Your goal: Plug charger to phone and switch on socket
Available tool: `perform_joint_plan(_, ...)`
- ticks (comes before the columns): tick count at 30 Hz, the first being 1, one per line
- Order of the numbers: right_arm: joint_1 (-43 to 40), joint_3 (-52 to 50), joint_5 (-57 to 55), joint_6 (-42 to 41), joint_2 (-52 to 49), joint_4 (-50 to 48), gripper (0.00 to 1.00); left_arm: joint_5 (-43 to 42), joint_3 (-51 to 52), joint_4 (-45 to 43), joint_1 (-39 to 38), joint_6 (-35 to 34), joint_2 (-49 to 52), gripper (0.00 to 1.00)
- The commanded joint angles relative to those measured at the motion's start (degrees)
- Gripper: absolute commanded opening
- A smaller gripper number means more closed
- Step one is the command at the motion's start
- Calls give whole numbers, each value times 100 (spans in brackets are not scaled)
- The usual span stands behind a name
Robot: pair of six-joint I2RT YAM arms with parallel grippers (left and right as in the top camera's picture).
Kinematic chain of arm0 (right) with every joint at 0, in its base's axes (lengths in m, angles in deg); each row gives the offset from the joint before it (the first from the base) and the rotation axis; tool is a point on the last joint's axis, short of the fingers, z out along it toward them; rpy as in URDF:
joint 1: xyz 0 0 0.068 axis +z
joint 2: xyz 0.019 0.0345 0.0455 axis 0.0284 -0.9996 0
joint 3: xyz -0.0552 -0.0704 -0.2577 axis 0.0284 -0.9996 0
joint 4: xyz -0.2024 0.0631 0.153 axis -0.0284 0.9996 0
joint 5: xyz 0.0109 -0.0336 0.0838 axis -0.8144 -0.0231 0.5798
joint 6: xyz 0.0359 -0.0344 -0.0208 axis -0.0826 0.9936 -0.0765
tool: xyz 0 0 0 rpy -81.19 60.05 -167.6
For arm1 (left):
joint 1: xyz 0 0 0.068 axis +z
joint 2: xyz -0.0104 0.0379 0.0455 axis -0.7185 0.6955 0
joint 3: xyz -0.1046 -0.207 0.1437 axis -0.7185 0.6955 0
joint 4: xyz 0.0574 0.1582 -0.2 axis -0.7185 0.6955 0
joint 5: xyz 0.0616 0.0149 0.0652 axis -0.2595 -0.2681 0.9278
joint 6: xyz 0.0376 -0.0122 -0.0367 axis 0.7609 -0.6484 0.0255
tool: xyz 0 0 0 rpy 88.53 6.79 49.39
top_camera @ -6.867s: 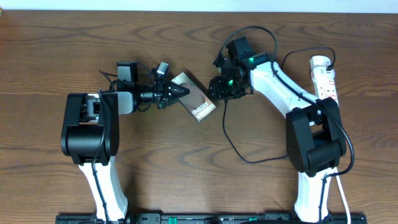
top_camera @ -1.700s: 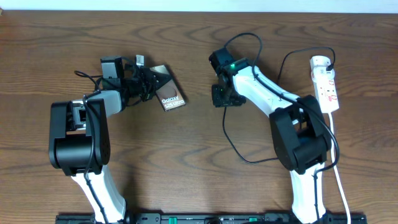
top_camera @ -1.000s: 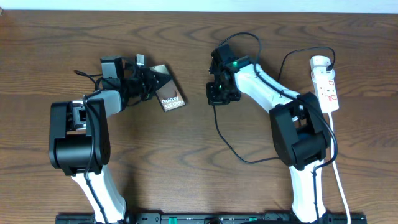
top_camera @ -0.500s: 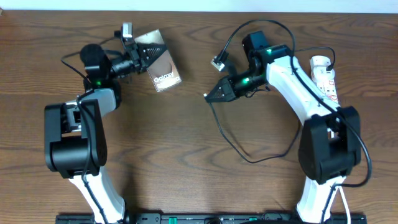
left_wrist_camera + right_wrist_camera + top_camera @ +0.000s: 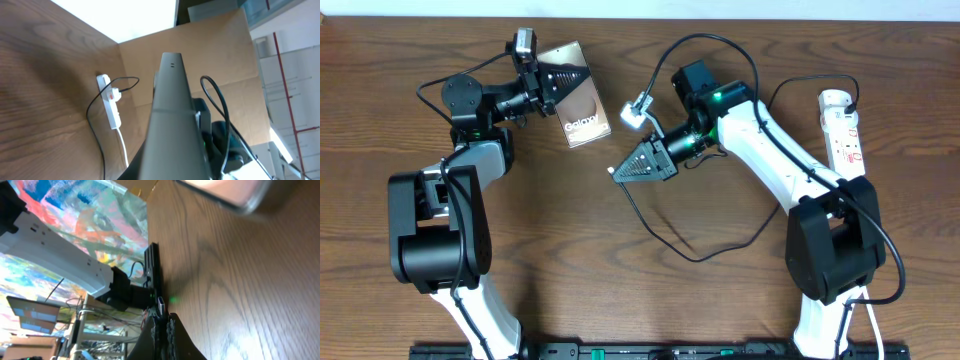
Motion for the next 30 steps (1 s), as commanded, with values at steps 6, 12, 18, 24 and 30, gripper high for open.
perform_joint_plan(6, 46, 7, -33, -1600, -9, -1045, 1, 168, -127, -59, -4, -153, -111, 7)
perform_joint_plan(12, 129, 7, -105, -2479, -9, -1816, 1, 55, -127, -59, -4, -125, -111, 7)
perform_joint_plan(18, 243, 7, -363, -3139, -9, -2295, 1, 11, -127, -61, -4, -35, -111, 7)
perform_joint_plan(24, 243, 7, -389, -3209, -22, -2321, 1, -17, -127, -61, -4, 46, -111, 7)
perform_joint_plan(30, 238, 7, -393, -3462, -22, -2573, 1, -57, -125, -61, -4, 87, -111, 7)
